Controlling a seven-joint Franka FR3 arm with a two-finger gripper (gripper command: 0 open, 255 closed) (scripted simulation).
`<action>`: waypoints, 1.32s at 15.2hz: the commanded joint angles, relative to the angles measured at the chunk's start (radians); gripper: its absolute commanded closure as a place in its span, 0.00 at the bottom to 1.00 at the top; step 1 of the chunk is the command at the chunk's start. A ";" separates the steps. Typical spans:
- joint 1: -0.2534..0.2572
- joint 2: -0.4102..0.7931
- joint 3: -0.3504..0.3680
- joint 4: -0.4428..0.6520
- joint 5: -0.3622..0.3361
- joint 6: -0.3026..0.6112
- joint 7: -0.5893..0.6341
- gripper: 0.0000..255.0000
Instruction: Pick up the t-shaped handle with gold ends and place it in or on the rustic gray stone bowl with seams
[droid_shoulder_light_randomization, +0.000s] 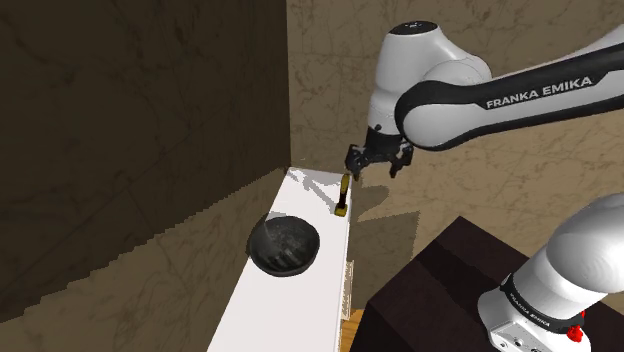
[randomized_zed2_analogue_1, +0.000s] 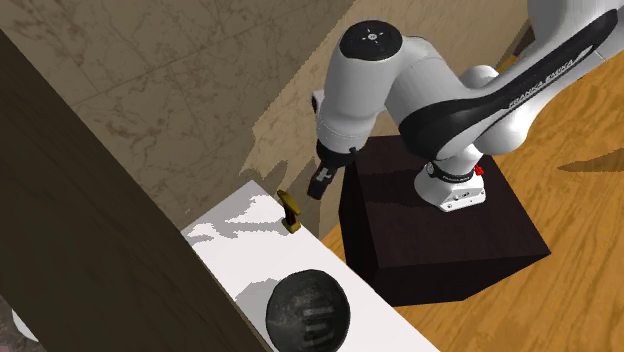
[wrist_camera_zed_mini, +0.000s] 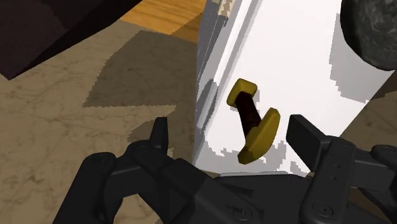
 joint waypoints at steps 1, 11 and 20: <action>-0.054 0.092 0.073 0.035 -0.043 0.071 0.128 0.00; -0.229 0.382 0.251 0.112 -0.328 0.243 0.523 0.00; -0.242 0.419 0.257 0.105 -0.376 0.273 0.557 0.00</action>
